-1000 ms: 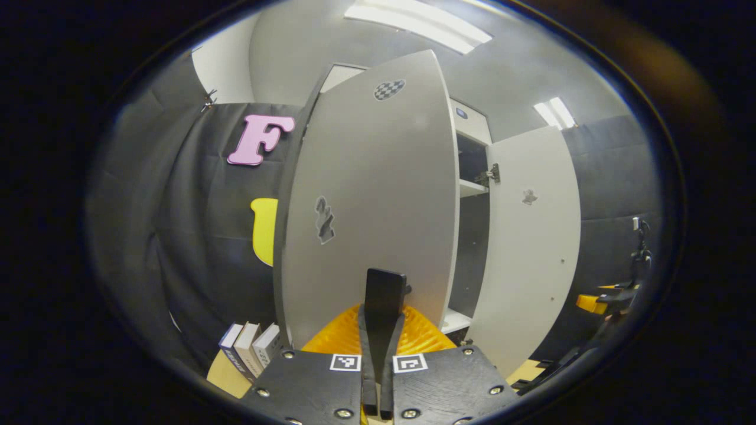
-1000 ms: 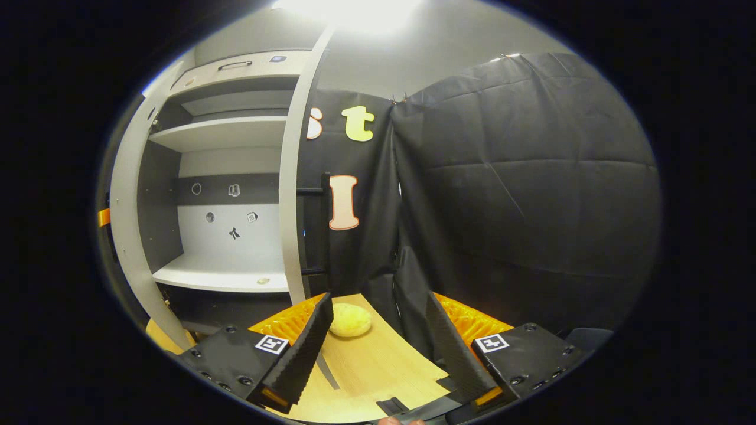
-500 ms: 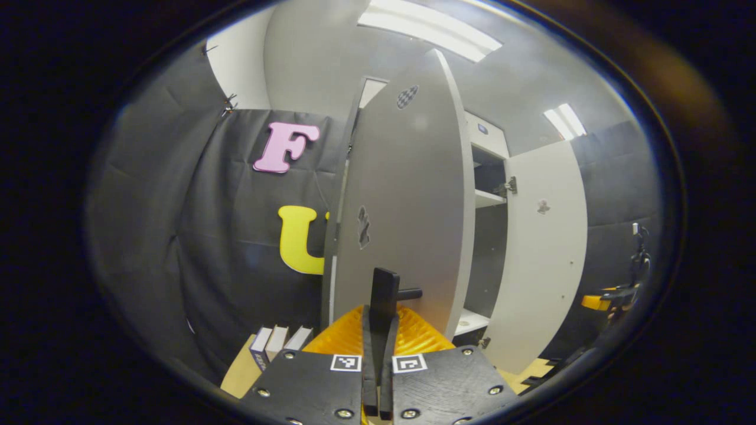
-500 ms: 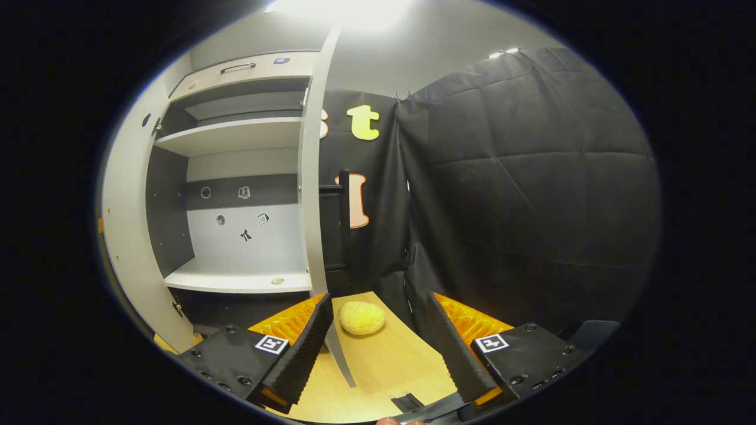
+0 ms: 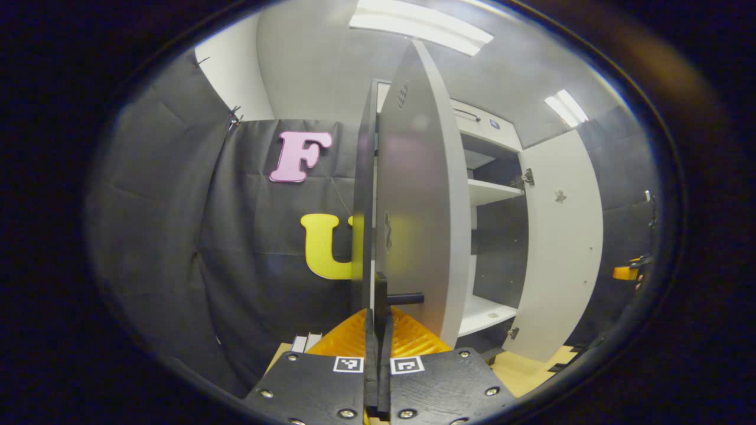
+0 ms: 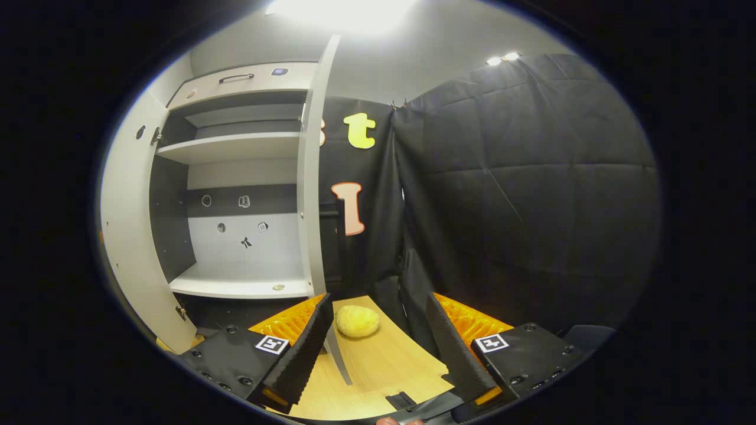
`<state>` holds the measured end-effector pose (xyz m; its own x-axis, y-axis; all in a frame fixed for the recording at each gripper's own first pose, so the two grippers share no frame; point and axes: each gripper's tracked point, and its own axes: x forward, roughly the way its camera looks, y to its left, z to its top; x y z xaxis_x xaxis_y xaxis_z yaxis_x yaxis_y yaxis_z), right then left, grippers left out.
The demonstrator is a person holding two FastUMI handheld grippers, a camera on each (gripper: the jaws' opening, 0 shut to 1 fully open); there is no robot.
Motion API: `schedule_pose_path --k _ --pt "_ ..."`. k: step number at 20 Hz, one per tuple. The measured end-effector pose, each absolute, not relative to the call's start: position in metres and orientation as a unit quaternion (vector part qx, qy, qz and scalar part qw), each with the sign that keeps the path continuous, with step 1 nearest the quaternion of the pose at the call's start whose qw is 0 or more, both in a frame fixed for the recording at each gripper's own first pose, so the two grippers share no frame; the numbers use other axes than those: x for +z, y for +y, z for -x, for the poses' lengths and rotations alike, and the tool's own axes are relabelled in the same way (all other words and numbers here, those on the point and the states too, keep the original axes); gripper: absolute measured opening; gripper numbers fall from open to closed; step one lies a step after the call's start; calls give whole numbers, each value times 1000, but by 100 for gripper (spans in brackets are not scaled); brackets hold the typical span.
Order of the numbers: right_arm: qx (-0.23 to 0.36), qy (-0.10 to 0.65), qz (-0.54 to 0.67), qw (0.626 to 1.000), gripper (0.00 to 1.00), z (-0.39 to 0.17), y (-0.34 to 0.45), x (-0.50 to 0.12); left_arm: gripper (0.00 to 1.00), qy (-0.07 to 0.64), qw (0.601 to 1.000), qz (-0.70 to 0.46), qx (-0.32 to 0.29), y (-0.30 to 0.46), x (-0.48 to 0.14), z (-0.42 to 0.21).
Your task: Open the right door of the double-door shoe cabinet with the right hand, and open the left door with the left hand.
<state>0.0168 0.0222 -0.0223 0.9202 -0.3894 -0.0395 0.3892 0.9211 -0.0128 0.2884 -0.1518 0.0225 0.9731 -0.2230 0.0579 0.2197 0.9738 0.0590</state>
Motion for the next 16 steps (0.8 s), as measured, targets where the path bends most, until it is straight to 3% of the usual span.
schedule_pose_path --k 8,9,15,16 --pt "-133 19 6 991 94 -33 27 -24 1 -30 999 31 -23 -132 35 -225" --pt "-117 26 5 993 99 -37 30 -28 1 -42 998 35 -10 -139 41 -215" --pt "-31 51 -4 998 94 -46 38 -35 0 -93 995 37 9 -216 70 -164" --pt "-13 44 -7 999 99 -45 39 -31 5 -92 995 31 23 -225 68 -156"
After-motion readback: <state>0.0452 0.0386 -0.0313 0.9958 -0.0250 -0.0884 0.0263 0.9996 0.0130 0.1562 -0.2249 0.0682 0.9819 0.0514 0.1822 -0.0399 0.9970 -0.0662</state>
